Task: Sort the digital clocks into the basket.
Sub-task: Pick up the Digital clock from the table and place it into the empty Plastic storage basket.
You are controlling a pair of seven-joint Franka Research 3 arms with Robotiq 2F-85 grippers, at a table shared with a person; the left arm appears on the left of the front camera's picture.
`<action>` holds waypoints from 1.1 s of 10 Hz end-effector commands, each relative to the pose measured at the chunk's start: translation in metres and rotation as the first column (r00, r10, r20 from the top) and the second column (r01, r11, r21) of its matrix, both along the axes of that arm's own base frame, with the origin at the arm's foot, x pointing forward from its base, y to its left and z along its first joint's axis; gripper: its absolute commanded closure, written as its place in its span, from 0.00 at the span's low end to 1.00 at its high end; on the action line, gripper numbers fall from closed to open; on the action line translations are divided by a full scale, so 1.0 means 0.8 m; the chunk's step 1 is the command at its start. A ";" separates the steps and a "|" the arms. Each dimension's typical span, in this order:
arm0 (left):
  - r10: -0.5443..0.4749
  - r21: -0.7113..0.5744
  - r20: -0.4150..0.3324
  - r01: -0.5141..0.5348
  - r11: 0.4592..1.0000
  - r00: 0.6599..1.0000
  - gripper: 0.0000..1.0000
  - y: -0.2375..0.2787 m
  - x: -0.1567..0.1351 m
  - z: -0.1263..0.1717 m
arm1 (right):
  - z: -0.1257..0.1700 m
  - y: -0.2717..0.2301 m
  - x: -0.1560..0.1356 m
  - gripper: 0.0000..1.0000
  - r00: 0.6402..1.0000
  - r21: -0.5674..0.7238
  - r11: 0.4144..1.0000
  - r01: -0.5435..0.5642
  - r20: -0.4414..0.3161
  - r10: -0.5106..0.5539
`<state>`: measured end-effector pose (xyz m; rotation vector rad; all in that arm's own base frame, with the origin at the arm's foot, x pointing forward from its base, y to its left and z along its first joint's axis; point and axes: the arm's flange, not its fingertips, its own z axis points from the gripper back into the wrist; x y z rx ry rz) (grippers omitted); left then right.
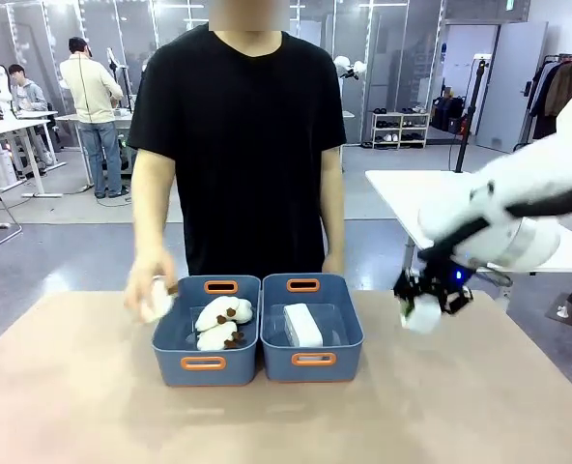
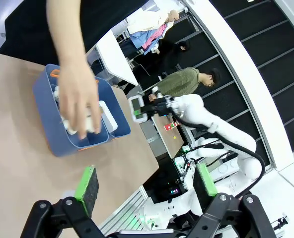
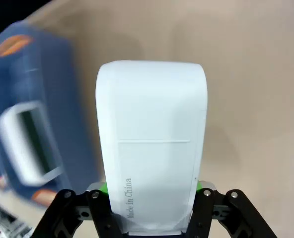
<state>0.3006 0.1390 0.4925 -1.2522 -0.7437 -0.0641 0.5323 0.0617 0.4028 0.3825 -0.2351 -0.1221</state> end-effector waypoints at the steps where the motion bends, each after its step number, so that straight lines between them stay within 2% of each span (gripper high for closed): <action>1: -0.016 0.009 0.009 0.016 1.000 1.000 0.03 0.001 -0.004 0.001 | 0.058 -0.007 -0.026 0.58 0.873 0.490 0.727 -0.481 0.194 0.448; 2: -0.016 0.009 0.009 0.016 1.000 1.000 0.03 0.001 -0.004 0.001 | 0.069 0.022 -0.027 0.58 0.851 0.466 0.715 -0.521 0.209 0.482; 3: -0.016 0.009 0.009 0.016 1.000 1.000 0.03 0.001 -0.004 0.001 | 0.066 0.028 -0.029 0.58 0.853 0.447 0.729 -0.518 0.201 0.483; 4: -0.016 0.009 0.009 0.016 1.000 1.000 0.03 0.001 -0.004 0.001 | 0.069 -0.021 -0.032 0.58 0.882 0.471 0.746 -0.471 0.230 0.412; 5: -0.016 0.009 0.009 0.016 1.000 1.000 0.03 0.001 -0.004 0.001 | 0.084 -0.130 -0.052 0.58 0.909 0.607 0.680 -0.410 0.332 0.252; 6: -0.016 0.009 0.009 0.016 1.000 1.000 0.03 0.001 -0.004 0.001 | 0.088 -0.242 -0.104 0.58 0.901 0.655 0.656 -0.374 0.425 0.089; 7: -0.016 0.009 0.009 0.016 1.000 1.000 0.03 0.001 -0.004 0.001 | 0.080 -0.286 -0.163 0.58 0.896 0.662 0.662 -0.350 0.444 0.030; 8: -0.016 0.009 0.009 0.016 1.000 1.000 0.03 0.001 -0.004 0.001 | 0.065 -0.305 -0.188 0.58 0.882 0.646 0.688 -0.331 0.470 -0.017; 9: -0.016 0.009 0.009 0.016 1.000 1.000 0.03 0.001 -0.004 0.001 | 0.048 -0.320 -0.194 0.58 0.867 0.634 0.696 -0.338 0.498 -0.033; 10: -0.016 0.009 0.009 0.016 1.000 1.000 0.03 0.001 -0.004 0.001 | 0.044 -0.313 -0.201 0.58 0.888 0.652 0.685 -0.324 0.459 -0.017; 11: -0.016 0.009 0.009 0.016 1.000 1.000 0.03 0.001 -0.004 0.001 | 0.046 -0.293 -0.181 0.58 0.893 0.627 0.700 -0.341 0.450 0.032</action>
